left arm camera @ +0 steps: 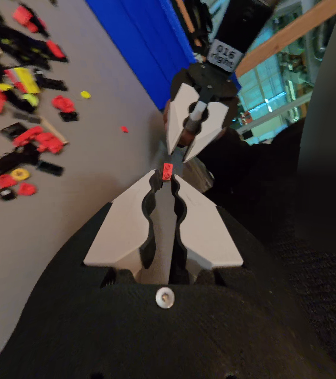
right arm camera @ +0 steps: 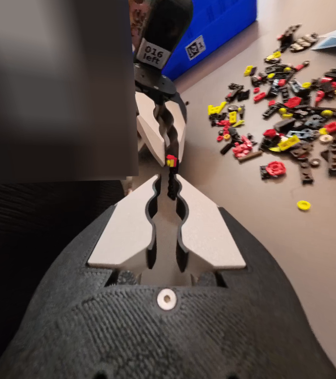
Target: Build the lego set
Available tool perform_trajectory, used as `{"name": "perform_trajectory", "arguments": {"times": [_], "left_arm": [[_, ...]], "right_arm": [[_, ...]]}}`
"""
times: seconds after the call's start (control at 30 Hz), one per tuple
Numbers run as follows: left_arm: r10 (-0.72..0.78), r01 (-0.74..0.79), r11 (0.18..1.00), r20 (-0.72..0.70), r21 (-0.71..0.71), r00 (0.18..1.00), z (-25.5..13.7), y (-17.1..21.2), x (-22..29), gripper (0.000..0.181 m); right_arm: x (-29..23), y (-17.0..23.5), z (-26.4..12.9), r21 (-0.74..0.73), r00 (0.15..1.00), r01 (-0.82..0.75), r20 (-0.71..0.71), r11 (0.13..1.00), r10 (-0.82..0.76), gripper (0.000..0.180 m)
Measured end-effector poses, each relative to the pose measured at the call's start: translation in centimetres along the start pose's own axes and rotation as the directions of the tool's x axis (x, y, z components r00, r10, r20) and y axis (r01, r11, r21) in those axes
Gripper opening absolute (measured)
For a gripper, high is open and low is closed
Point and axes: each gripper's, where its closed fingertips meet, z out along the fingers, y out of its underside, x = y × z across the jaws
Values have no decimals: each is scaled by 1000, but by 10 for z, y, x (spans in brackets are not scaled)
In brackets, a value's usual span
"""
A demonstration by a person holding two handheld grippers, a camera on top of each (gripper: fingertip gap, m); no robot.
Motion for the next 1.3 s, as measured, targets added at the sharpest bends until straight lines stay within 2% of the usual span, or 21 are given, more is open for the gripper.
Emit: {"name": "perform_trajectory", "arguments": {"times": [0.07, 0.27, 0.47, 0.53, 0.6, 0.77, 1.03, 1.2, 1.3], "left_arm": [[-24, 23, 1000, 84, 16, 996, -5, -2, -17, 9], [-54, 55, 998, 168, -1, 984, -10, 1, -32, 9], [51, -23, 996, 308, -91, 950, -8, 12, -46, 13], [112, -67, 989, 380, -130, 918, -10, 15, -53, 22], [162, -109, 983, 411, -149, 897, -12, 16, -55, 24], [172, -128, 983, 416, -131, 893, -13, 14, -52, 37], [144, -134, 990, 391, -55, 909, -12, 18, -34, 47], [160, -157, 987, 400, -39, 903, -9, 39, -18, 49], [173, -168, 985, 401, -49, 899, -5, 58, -5, 50]], "right_arm": [[9, 4, -1, -16, 999, 5, -46, 1000, -6, 9], [18, 10, 1, -62, 991, 54, -119, 997, -61, 8], [23, 6, -2, -20, 993, 26, -118, 999, -28, 4], [21, 3, -2, 3, 994, 18, -106, 1000, -18, 4], [21, 2, -3, 9, 993, 26, -114, 1000, -24, 3], [17, 2, -4, 20, 990, 38, -136, 999, -35, 3], [-7, 19, -19, 71, 981, 33, -194, 997, -18, 3], [-35, 40, -28, 110, 977, 5, -210, 994, 19, 3], [-59, 60, -29, 60, 977, 15, -214, 998, -1, 3]]}}
